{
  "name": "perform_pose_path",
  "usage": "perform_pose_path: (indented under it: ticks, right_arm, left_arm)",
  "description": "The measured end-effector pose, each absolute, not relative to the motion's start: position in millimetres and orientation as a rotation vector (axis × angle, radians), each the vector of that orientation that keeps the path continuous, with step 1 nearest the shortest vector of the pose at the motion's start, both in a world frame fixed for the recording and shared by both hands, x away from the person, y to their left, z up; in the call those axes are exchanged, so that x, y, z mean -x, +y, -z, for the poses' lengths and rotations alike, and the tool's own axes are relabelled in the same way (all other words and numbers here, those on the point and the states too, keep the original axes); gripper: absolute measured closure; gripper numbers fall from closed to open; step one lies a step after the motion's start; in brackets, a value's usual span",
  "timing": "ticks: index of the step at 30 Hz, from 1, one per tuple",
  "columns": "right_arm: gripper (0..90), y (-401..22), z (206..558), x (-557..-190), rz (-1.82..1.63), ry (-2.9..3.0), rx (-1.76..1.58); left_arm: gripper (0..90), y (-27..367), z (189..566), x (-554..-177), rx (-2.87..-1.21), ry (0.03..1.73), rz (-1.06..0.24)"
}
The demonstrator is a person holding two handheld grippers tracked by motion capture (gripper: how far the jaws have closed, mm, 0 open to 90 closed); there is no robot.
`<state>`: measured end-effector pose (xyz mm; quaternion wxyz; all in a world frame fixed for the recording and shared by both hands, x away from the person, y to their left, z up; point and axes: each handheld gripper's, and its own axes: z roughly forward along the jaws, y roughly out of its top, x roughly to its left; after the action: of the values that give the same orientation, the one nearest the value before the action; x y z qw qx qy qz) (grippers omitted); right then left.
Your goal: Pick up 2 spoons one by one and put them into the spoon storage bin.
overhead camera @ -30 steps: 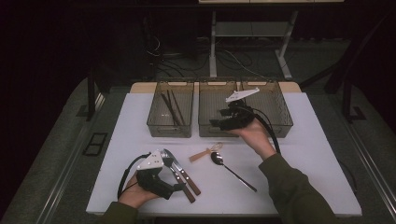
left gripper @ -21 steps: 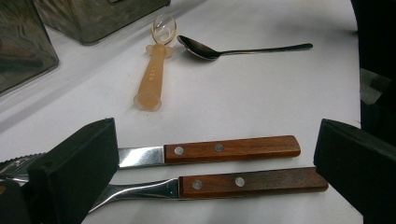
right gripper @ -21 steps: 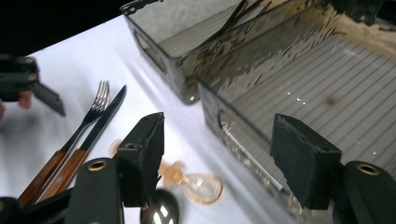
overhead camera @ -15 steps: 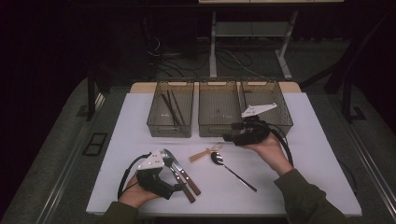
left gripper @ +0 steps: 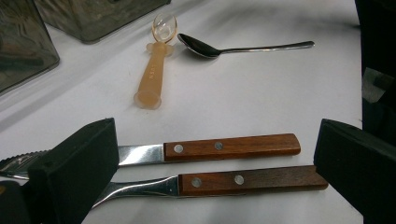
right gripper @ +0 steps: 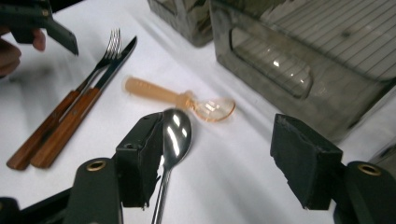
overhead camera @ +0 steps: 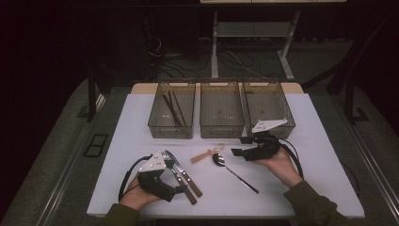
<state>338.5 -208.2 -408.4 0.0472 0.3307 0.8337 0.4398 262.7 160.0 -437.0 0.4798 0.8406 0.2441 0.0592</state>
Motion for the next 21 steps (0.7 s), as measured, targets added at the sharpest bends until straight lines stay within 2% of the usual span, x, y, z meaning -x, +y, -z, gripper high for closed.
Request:
perform_pose_path:
  ticks: [8,21]
  right_arm:
    - [35.8,-198,422,-337,-1.319,2.579,-1.029]
    - [47.1,-173,439,-340,-1.299,2.619,-1.006]
  left_arm:
    - [0.0,160,436,-262,-2.047,0.591,-0.142]
    - [0.0,161,436,-263,-2.049,0.596,-0.142]
